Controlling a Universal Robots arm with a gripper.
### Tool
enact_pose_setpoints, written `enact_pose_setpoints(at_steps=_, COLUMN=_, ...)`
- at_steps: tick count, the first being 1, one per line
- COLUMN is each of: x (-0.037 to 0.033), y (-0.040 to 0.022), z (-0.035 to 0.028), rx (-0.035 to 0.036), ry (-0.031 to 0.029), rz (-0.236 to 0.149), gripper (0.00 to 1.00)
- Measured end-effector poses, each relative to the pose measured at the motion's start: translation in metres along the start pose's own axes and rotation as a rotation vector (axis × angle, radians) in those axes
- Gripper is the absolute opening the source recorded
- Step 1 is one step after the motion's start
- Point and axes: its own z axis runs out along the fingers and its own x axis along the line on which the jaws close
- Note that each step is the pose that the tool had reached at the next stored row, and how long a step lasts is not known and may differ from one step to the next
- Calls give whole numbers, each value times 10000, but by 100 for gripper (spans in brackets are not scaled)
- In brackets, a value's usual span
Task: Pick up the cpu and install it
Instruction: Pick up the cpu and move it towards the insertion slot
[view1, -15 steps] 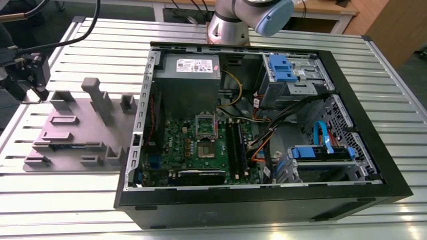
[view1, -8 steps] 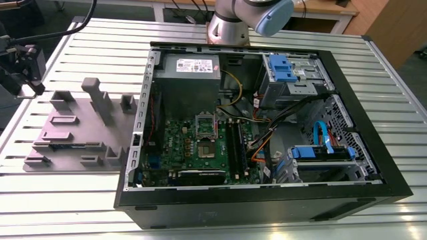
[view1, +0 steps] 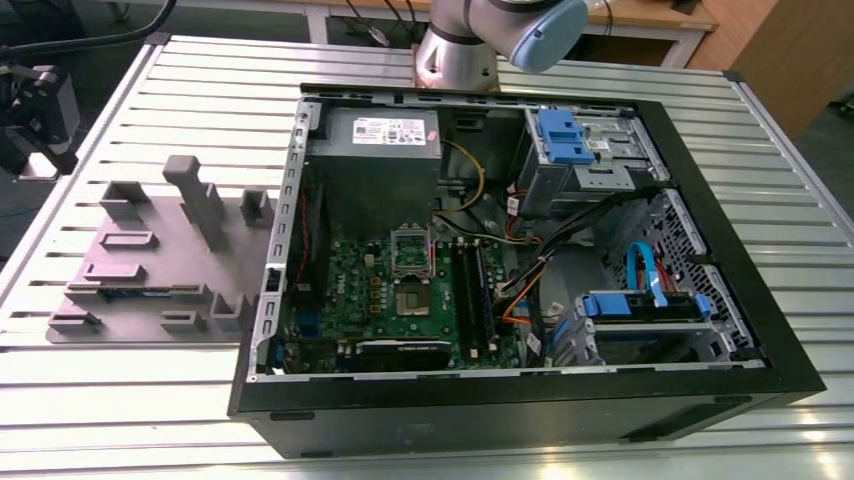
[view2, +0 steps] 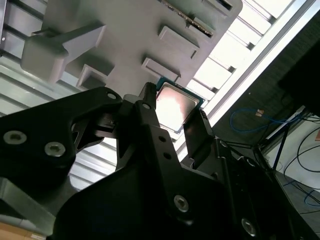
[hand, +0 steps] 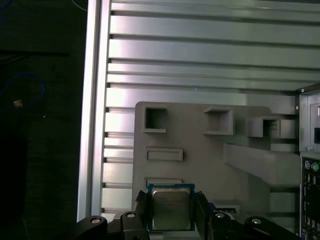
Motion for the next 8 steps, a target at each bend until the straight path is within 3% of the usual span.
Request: enact_pose_setpoints(at_steps=8, x=-1, y=2, z=-35, rx=-1, ry=-1, rz=0, gripper=47)
